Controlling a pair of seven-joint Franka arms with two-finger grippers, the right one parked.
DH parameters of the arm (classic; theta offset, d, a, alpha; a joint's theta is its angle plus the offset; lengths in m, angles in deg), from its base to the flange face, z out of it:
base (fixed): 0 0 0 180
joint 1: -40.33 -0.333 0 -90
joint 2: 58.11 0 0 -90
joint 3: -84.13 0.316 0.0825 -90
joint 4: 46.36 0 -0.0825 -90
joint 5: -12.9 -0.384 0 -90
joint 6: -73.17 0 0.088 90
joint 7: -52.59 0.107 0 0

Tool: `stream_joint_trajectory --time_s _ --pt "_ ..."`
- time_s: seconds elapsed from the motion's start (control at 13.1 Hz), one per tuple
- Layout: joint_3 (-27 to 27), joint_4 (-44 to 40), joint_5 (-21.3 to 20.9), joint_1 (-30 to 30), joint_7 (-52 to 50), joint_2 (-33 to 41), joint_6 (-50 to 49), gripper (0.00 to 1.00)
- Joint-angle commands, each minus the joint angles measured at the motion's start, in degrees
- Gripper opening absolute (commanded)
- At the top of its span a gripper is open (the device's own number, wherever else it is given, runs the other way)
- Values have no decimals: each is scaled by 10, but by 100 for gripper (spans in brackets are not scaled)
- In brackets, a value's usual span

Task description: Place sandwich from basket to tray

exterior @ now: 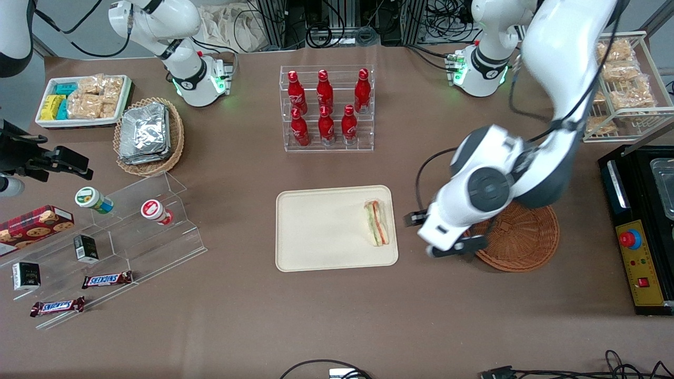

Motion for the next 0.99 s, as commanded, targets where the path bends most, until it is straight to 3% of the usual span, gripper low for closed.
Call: stream_joint_trajectory --time_s 0.0,0.15,0.46,0.92 --pt "-3 20 12 -59 87 74 -67 100" --pt "-3 19 13 -111 192 121 -117 100" --pt "-1 10 59 -226 342 197 -186 100" --pt "1 11 49 -254 359 229 -220 100"
